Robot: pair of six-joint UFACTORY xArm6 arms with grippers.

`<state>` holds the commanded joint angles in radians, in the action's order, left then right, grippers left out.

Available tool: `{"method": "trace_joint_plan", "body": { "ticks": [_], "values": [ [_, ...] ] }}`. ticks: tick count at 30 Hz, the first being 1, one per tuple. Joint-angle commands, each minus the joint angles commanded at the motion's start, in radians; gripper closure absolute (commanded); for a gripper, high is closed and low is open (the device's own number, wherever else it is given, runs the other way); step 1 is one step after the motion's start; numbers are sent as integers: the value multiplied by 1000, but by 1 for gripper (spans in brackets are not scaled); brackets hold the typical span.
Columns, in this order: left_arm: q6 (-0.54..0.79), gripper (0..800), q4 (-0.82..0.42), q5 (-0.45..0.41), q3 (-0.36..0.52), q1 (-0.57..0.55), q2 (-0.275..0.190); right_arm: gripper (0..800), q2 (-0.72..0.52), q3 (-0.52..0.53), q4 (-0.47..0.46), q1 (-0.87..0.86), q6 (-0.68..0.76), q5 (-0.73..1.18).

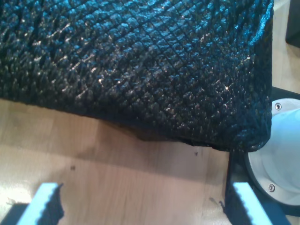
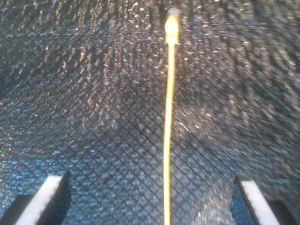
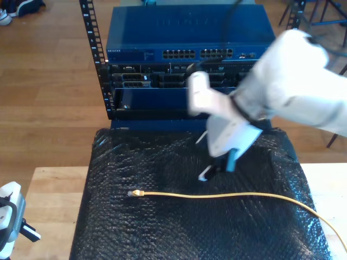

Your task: Grab the cable and plug it in

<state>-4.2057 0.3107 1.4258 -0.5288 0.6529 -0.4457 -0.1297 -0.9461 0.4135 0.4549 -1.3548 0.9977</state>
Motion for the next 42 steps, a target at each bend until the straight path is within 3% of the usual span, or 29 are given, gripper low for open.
{"method": "trace_joint_plan", "body": {
  "ticks": [32, 42],
  "values": [
    [-37, 0, 0, -2, 3, -32, 29, 6, 233, -173, -40, 138, 155, -74],
    [-35, 0, 0, -2, 3, -32, 29, 7, 273, -201, -124, 199, 235, -94]
  ]
}}
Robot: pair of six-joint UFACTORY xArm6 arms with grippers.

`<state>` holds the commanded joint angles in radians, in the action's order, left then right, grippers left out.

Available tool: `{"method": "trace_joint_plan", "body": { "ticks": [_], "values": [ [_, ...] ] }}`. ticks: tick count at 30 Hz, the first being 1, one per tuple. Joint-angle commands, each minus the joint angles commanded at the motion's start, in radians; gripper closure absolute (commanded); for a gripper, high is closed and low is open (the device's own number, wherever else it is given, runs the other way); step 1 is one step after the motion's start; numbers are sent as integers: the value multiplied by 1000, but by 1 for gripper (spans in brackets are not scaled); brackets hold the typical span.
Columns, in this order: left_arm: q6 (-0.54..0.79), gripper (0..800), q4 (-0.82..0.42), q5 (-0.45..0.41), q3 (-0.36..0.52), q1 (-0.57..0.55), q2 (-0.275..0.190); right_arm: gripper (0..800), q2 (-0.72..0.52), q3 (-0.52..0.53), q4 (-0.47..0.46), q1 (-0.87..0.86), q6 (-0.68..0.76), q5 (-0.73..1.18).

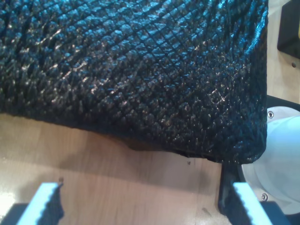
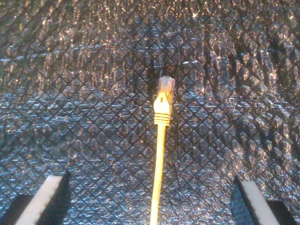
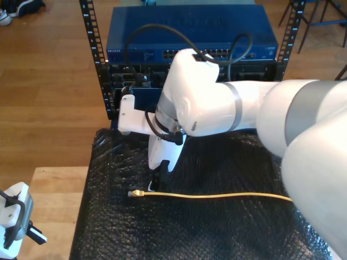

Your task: Grab the cable and plug it in

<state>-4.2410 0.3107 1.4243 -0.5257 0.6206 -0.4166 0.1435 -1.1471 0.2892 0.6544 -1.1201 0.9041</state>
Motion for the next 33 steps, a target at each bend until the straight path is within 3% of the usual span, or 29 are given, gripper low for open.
{"method": "trace_joint_plan", "body": {
  "ticks": [6, 22, 33],
  "values": [
    [0, 0, 0, 0, 0, 0, 0, 7, 38, -20, -92, 43, 89, 2],
    [-3, 0, 0, 2, -3, 0, 18, 9, 95, -25, -229, 86, 267, -2],
    [-3, 0, 0, 3, -8, 0, 25, 28, 164, -77, -239, 112, 281, -2]
  ]
}}
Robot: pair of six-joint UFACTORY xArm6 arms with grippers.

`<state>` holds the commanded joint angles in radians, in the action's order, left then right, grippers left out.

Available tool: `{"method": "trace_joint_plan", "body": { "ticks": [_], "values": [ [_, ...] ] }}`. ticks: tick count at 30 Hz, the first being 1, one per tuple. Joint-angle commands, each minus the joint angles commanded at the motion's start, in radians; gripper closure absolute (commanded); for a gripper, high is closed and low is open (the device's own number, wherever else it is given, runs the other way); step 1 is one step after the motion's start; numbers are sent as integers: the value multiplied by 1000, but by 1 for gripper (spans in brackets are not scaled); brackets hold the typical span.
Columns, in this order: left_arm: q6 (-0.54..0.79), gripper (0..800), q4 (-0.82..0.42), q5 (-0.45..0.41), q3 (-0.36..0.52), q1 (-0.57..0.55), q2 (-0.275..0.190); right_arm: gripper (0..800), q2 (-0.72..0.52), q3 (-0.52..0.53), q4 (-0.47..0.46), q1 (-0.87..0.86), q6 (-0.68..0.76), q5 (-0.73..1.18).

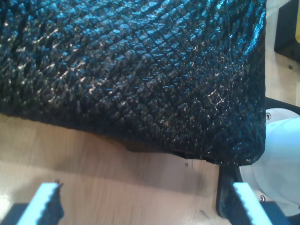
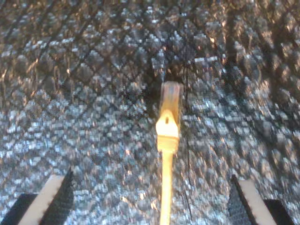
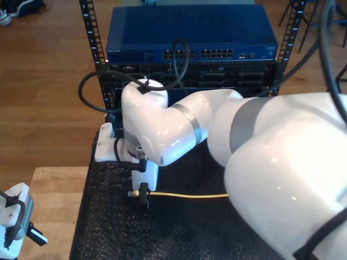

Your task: Grab the cable and plug it in

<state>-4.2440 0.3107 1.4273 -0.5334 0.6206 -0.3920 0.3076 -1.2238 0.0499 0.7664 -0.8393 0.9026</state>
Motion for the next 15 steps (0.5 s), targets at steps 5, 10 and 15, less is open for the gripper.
{"method": "trace_joint_plan", "body": {
  "ticks": [5, 10, 15],
  "values": [
    [2, 0, 0, 0, 0, 0, 0, 34, 17, -3, -5, 2, 2, -2],
    [2, 0, 0, 2, 0, 0, 0, 60, 28, -2, -5, 2, 2, -17],
    [3, 0, 0, 2, 0, 0, 0, 120, 32, -9, -5, 2, 2, -18]
  ]
}}
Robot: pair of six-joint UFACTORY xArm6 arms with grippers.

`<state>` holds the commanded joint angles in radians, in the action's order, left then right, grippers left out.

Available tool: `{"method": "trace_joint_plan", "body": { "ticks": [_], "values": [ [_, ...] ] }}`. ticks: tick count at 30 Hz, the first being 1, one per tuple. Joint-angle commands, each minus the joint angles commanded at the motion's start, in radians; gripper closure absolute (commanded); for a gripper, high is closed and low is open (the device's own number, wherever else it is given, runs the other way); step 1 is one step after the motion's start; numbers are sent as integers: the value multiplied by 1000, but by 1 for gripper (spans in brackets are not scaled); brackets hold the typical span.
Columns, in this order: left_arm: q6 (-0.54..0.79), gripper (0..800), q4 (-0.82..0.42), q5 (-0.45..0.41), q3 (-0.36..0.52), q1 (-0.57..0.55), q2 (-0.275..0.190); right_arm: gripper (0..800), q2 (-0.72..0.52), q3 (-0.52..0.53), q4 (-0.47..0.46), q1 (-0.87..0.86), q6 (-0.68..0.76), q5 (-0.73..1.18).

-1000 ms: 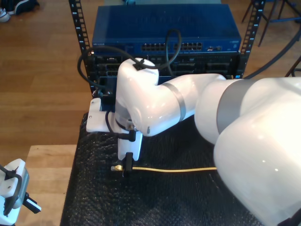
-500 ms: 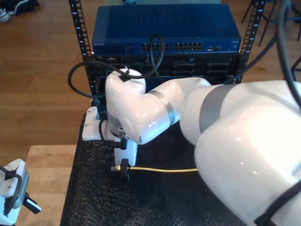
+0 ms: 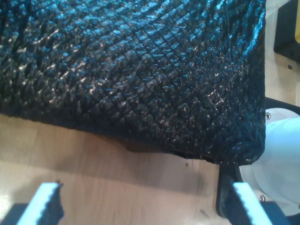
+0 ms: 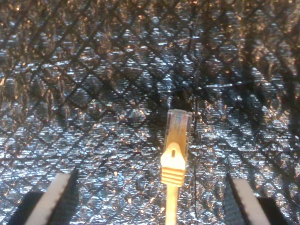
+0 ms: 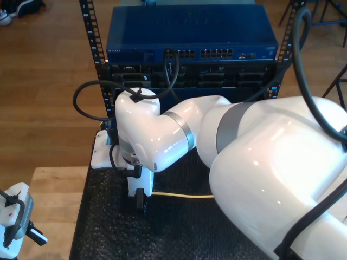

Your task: Grab the cable and plug it in

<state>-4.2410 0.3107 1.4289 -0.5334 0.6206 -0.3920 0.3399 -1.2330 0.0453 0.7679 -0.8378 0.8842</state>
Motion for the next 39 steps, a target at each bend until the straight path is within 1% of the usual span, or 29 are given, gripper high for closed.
{"method": "trace_joint_plan", "body": {
  "ticks": [3, 5, 6, 10, 12, 14, 18, 36, 39],
  "values": [
    [0, 0, 0, 2, 0, 0, 0, 159, 2, 0, 0, 0, 0, 0],
    [0, 0, 0, 2, 0, 0, 0, 225, 2, 0, -2, 0, 0, 0],
    [0, 0, 0, 2, 0, 0, 0, 242, 2, 0, -5, 0, 0, 0],
    [0, 0, 0, 3, 0, 0, 0, 249, 2, -2, -26, 0, 3, 0],
    [0, 0, 0, 3, 0, 0, 0, 271, 2, -2, -38, 0, 12, 0],
    [0, 0, 0, 5, 0, 0, 0, 310, 2, -2, -54, 0, 28, 0],
    [0, 0, 0, 6, 0, 0, 0, 311, 2, -2, -80, 0, 46, 0],
    [0, 0, 0, 8, -2, 0, 0, 311, 21, -14, -83, 29, 51, 0],
    [0, 0, 0, 8, -2, 0, 0, 326, 23, -14, -89, 31, 54, 0]
  ]
}}
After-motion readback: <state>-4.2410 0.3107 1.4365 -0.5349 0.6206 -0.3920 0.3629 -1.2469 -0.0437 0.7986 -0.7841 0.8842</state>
